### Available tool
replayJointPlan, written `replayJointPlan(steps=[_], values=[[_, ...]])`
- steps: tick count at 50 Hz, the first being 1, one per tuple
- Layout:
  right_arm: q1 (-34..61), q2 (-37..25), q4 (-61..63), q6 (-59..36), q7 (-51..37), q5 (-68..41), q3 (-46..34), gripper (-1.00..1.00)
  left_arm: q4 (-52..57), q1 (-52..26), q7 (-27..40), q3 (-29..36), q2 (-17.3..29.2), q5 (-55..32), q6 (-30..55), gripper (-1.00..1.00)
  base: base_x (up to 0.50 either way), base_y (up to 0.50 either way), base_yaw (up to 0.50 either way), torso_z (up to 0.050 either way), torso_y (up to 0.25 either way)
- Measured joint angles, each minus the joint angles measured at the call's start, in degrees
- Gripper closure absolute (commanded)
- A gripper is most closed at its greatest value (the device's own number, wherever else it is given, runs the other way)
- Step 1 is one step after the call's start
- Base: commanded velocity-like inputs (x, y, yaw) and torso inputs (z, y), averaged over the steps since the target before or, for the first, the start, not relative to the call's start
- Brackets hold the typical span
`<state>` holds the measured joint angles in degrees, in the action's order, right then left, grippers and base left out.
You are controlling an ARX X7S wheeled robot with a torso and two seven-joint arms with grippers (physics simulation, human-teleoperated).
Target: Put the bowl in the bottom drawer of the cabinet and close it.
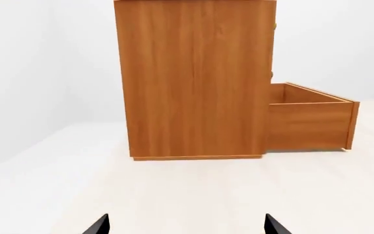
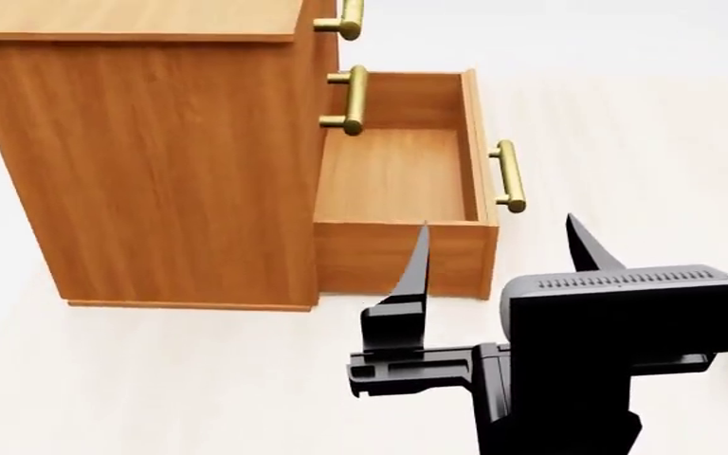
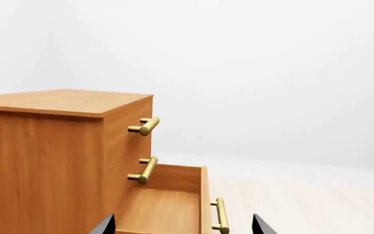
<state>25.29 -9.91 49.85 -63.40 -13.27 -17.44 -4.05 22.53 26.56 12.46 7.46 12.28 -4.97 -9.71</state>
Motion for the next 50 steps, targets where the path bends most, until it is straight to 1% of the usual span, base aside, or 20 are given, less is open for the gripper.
replayJointPlan(steps=[50], values=[[0.4,-1.2,-1.4,0.6,-1.2,-2.3,-0.4,-1.0,0.2,-0.3,2.5,1.9,2.3,-1.2,-0.3,-1.0,0.5,0.0,0.0,0.0,0.0]])
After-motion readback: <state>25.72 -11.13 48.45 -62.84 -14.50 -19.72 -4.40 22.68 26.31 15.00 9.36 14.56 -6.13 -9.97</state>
